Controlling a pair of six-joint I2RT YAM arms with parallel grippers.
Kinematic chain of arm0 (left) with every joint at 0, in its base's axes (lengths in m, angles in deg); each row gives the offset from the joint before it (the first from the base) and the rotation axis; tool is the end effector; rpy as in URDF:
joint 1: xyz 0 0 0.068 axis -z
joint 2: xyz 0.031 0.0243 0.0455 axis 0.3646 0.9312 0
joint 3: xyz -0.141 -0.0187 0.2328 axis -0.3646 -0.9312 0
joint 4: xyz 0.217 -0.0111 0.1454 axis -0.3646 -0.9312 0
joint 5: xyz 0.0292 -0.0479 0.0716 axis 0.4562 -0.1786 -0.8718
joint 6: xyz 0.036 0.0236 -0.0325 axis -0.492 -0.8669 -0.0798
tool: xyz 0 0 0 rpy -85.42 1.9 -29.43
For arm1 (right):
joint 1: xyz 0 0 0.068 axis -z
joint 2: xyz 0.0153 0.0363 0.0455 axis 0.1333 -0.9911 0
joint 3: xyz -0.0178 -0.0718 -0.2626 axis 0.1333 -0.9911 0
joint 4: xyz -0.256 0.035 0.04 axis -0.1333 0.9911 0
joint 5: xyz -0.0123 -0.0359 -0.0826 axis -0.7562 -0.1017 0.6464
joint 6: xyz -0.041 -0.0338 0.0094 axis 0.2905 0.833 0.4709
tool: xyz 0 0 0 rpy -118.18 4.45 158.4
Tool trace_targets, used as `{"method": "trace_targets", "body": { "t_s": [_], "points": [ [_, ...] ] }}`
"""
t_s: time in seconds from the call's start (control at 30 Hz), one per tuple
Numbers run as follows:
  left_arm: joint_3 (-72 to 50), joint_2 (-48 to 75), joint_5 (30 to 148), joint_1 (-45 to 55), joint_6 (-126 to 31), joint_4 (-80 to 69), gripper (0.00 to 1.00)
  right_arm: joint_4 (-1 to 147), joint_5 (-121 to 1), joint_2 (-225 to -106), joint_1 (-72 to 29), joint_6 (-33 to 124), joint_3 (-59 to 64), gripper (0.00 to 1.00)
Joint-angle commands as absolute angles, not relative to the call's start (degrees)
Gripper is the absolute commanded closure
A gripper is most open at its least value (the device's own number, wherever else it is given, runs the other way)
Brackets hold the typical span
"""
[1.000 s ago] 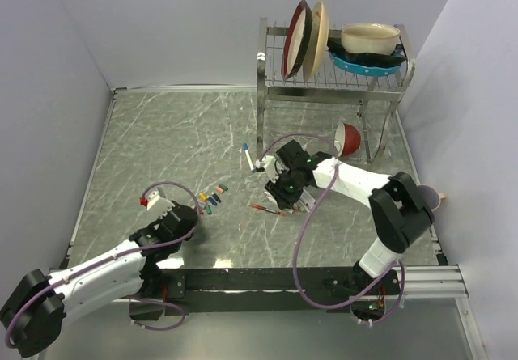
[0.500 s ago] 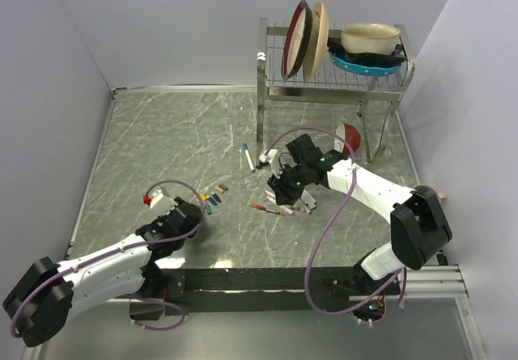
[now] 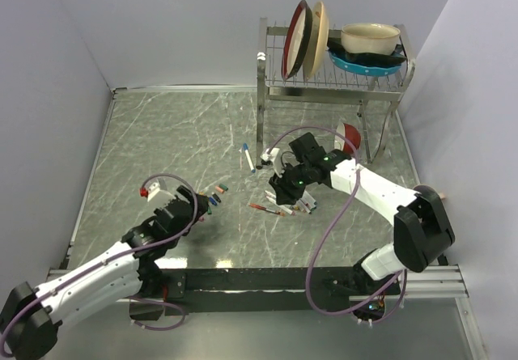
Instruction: Open the pen caps
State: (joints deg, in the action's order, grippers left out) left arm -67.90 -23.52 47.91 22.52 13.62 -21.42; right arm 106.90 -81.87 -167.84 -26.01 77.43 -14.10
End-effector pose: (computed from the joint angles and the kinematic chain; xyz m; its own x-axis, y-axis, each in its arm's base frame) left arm 0.1182 -0.0871 0.1753 -0.3855 -0.7441 -0.5457 -0.3286 0.6633 -0.6724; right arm 0.2336 0.1771 0.2375 -0.3497 -0.6772 -0.6474 -0.9322 0.3202 0.1685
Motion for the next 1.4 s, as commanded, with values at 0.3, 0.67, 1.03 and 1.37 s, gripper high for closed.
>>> {"method": "trace_targets", "body": {
  "t_s": [0.3, 0.67, 1.03, 1.37],
  "points": [
    [-53.8, -6.5, 55.0, 21.6, -5.5, -3.5, 0.00, 106.7, -87.7, -159.0, -23.1, 80.3, -14.0, 0.53],
    [-24.6, 29.4, 65.6, 13.1, -11.1, -11.3, 0.01, 107.3, -89.1, -158.1, -22.5, 81.5, -14.0, 0.53],
    [-6.8, 47.6, 64.1, 11.0, -8.6, -23.0, 0.02, 107.1, -89.3, -157.2, -22.5, 81.2, -14.1, 0.53],
    [9.9, 62.0, 66.3, 10.0, -10.0, -34.3, 0.42, 107.2, -89.2, -157.5, -22.5, 81.5, -14.2, 0.53]
  ]
}}
